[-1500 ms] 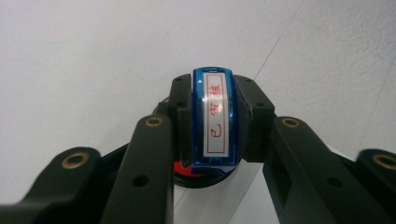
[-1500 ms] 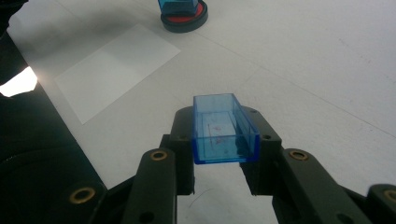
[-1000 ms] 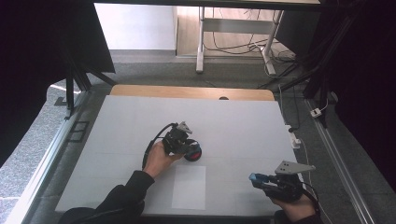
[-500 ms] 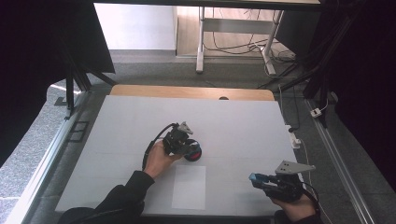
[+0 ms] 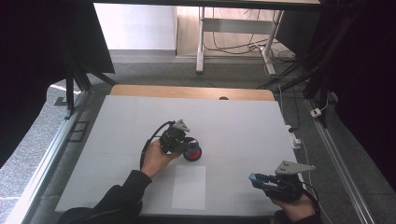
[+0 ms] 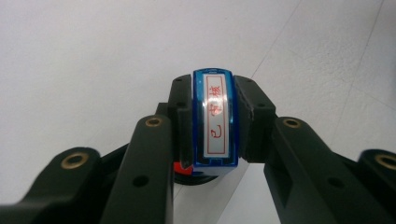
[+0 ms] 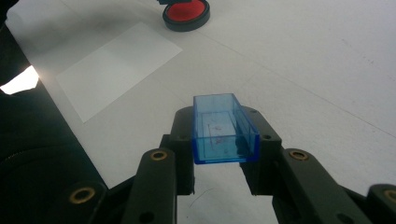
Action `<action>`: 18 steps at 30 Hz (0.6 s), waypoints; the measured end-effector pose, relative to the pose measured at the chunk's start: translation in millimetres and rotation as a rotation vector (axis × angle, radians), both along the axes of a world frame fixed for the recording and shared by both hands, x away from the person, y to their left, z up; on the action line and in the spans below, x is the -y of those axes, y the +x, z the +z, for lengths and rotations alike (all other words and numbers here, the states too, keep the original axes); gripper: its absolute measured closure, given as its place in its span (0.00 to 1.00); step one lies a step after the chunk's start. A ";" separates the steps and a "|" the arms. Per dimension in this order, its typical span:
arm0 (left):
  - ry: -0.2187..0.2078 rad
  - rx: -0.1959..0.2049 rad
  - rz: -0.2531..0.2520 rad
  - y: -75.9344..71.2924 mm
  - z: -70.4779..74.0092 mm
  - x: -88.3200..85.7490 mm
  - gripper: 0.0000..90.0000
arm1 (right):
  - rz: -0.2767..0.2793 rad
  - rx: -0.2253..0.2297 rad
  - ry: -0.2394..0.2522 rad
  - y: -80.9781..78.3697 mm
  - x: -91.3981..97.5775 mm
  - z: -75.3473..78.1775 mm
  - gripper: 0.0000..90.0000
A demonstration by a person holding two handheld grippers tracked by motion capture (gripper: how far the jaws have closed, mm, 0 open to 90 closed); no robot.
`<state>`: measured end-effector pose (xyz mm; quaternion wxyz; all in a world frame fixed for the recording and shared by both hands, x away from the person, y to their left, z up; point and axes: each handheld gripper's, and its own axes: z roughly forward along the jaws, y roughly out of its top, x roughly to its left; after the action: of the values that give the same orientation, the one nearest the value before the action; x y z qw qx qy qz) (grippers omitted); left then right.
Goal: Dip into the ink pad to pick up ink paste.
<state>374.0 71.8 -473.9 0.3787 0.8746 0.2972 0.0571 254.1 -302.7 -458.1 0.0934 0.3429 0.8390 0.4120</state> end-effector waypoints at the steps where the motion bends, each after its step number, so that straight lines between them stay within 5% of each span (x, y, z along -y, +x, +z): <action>1: -0.006 -0.001 0.000 -0.8 0.8 -0.8 0.78 | -0.001 -0.001 -0.003 -0.3 -0.2 0.1 0.76; 18: -0.059 -0.004 -0.030 -11.8 11.2 -10.0 0.78 | 0.007 0.009 -0.008 -1.5 -0.2 0.7 0.76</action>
<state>362.2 81.9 -462.7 0.4047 0.8676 0.2862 0.0407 252.6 -302.5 -457.4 0.0970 0.3376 0.8416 0.4103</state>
